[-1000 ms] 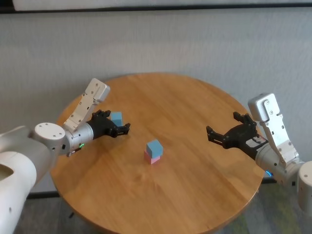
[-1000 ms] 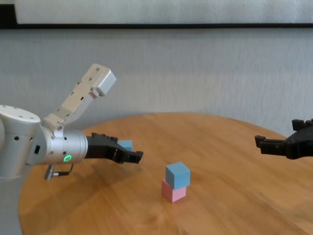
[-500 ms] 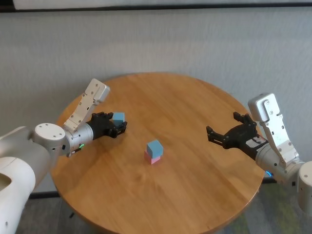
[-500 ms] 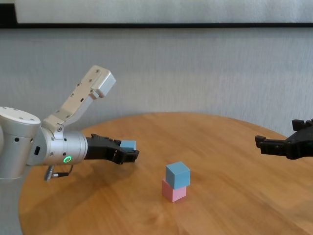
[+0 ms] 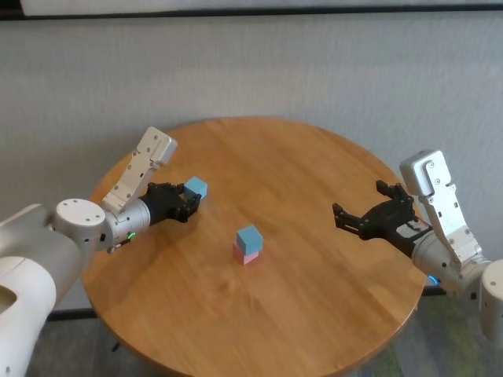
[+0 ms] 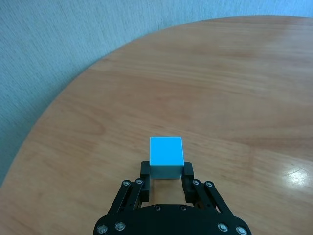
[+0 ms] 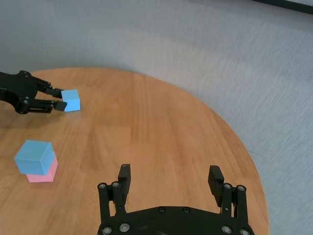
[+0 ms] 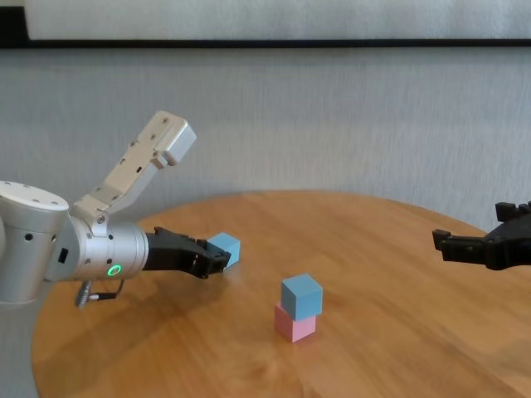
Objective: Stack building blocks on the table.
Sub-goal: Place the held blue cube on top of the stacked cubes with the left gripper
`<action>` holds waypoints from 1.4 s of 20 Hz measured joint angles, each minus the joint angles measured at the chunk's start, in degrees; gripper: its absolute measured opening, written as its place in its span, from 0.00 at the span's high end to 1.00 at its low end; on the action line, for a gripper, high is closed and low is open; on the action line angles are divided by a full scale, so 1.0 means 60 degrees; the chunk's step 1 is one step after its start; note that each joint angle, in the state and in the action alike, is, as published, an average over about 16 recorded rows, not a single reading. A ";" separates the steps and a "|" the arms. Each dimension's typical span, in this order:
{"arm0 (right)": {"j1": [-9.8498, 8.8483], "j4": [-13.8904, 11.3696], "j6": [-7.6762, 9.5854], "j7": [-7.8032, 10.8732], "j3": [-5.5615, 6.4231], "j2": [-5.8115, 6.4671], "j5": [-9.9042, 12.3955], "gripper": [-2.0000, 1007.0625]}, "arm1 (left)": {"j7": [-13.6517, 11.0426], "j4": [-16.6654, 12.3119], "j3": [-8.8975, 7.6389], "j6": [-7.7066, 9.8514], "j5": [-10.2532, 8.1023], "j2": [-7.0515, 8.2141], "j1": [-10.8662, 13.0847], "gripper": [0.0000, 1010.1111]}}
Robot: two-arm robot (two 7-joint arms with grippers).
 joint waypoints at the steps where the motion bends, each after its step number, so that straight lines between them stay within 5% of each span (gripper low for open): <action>1: 0.0000 0.0000 0.0000 0.0000 0.0000 0.0000 0.0000 0.01 | 0.0003 -0.0054 -0.0009 0.0029 0.0009 0.0010 0.0025 0.58; 8: 0.0000 0.0000 0.0000 0.0000 0.0000 0.0000 0.0000 0.01 | 0.0028 -0.0604 -0.0103 0.0310 0.0104 0.0105 0.0285 0.61; 15: 0.0000 0.0001 0.0000 0.0000 0.0000 0.0000 0.0000 0.01 | 0.0080 -0.1671 -0.0212 0.0785 0.0168 0.0281 0.0800 0.61; 28: 0.0000 0.0001 0.0000 0.0000 0.0000 0.0000 0.0000 0.01 | 0.0343 -0.5130 -0.0334 0.2135 -0.0064 0.0935 0.2334 0.61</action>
